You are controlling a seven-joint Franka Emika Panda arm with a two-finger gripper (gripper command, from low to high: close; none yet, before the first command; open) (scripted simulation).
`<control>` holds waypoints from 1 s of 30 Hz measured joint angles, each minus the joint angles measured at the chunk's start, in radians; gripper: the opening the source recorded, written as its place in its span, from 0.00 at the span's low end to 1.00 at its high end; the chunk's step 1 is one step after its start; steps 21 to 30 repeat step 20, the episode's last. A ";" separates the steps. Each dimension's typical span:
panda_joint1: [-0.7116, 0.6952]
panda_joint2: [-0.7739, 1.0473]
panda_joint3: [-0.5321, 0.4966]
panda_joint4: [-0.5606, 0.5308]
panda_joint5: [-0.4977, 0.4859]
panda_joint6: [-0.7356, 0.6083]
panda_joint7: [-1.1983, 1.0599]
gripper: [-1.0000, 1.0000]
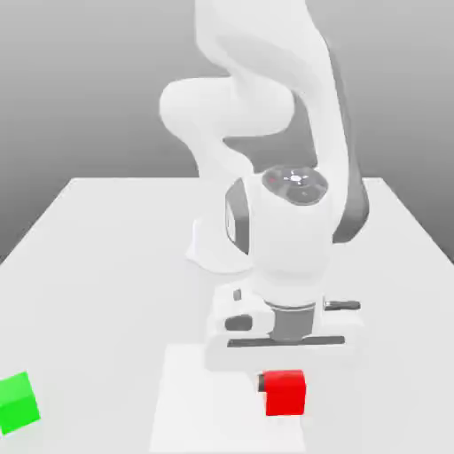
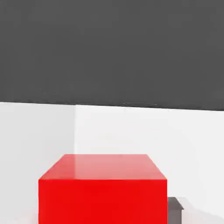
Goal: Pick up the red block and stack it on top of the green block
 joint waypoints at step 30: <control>-0.384 0.187 -0.299 0.234 0.201 -0.058 0.082 1.00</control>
